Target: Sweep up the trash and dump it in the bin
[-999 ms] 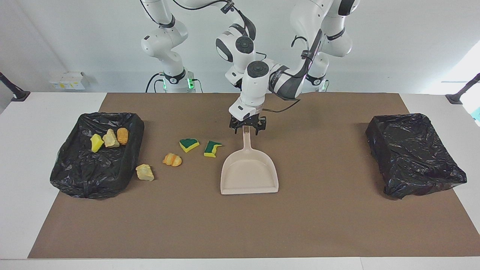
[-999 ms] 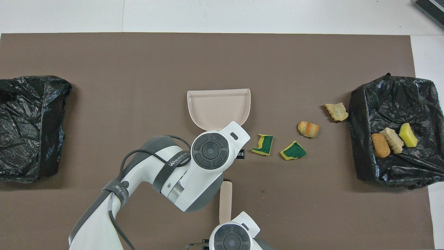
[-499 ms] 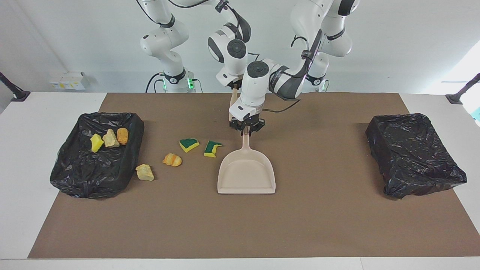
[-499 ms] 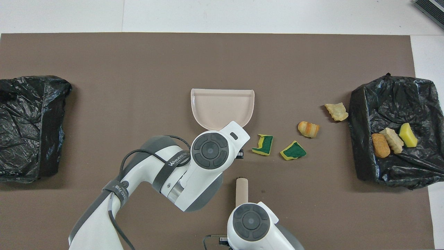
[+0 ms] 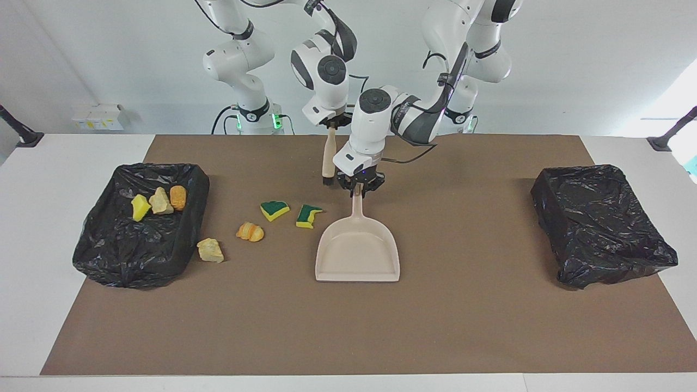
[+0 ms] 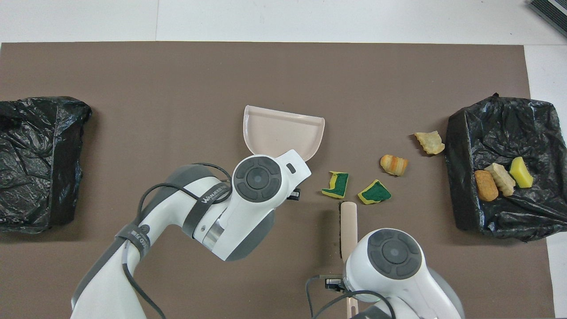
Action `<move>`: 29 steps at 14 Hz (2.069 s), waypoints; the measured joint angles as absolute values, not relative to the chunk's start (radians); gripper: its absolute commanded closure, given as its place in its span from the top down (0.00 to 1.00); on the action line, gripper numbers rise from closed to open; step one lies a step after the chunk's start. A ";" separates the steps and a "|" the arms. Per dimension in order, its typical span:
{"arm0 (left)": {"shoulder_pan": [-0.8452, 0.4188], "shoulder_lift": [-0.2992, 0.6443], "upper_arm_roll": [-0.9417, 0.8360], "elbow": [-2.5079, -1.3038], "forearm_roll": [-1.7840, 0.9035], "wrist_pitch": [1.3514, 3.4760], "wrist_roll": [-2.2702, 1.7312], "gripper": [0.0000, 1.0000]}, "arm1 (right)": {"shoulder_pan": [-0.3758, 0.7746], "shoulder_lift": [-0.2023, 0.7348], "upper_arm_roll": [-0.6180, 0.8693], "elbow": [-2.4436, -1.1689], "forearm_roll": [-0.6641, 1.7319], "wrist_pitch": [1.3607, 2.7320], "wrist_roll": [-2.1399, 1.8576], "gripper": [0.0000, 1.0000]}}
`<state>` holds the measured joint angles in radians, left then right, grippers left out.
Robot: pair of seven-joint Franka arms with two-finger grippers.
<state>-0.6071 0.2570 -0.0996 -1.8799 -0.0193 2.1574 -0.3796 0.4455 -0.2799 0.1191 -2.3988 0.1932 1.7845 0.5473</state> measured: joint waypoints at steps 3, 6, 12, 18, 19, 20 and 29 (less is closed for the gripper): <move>-0.532 0.230 -0.092 -1.868 -0.019 2.117 -0.089 0.00 | 0.365 -0.279 0.118 -2.396 0.095 1.788 0.438 0.00; -0.478 0.197 -0.090 -1.865 -0.019 2.058 0.161 0.00 | 0.257 -0.248 0.117 -2.352 -0.017 1.791 0.283 0.00; -0.367 0.143 -0.087 -1.866 -0.019 1.933 0.597 0.00 | 0.103 -0.062 0.116 -2.178 -0.281 1.831 0.146 0.00; -0.348 0.112 -0.090 -1.909 -0.006 1.932 0.778 0.00 | -0.002 0.150 0.114 -2.030 -0.501 1.890 0.141 0.00; -0.348 0.099 -0.093 -1.933 0.011 1.941 0.783 0.00 | -0.005 0.164 0.114 -2.025 -0.512 1.896 0.141 0.00; -0.348 0.086 -0.095 -1.957 0.024 1.953 0.788 0.00 | -0.005 0.172 0.115 -2.024 -0.517 1.898 0.141 0.00; -0.310 0.077 -0.089 -2.079 0.042 2.098 0.976 0.00 | 0.069 0.196 0.134 -2.050 -0.269 1.908 0.141 0.00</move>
<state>-0.3099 0.0768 -0.0885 -2.0786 0.0417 2.0983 0.9764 0.0687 0.1955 0.1339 -2.0496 -0.2691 1.9081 0.1408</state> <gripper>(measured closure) 0.678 0.744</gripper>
